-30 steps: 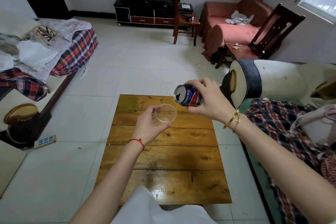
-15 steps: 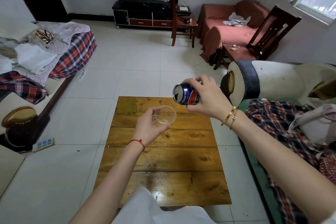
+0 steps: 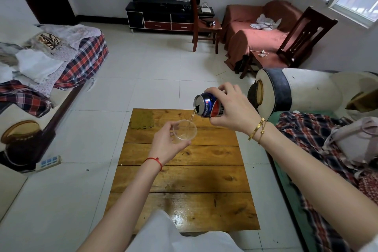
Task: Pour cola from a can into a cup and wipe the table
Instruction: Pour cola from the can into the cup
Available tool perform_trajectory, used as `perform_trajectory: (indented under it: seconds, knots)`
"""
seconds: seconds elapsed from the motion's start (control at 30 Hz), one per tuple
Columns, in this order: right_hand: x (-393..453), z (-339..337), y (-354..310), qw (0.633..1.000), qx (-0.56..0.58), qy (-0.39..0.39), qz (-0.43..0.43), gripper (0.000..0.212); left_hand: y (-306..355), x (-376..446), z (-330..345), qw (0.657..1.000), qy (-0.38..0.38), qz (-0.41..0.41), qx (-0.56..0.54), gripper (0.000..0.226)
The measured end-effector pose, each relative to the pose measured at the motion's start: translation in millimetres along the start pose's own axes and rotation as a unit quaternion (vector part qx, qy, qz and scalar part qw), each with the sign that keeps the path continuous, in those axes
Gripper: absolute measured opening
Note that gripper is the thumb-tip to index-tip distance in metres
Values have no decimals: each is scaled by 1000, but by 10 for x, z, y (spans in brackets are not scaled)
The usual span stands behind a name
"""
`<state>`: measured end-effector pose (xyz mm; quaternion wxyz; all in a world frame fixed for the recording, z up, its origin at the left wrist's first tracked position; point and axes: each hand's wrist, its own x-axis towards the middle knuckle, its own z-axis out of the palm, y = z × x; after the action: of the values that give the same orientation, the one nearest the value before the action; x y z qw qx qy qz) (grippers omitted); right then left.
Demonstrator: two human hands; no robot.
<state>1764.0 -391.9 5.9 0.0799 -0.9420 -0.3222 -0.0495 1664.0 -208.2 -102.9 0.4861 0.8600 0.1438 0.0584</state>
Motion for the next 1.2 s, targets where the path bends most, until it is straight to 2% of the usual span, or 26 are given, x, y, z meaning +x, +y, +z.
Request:
perform_trajectory:
  seconds: [1.2]
  knots:
    - [16,-9,35,1000,-13,12,-3,71,1,62,5,1000,-1,-6,-8,73]
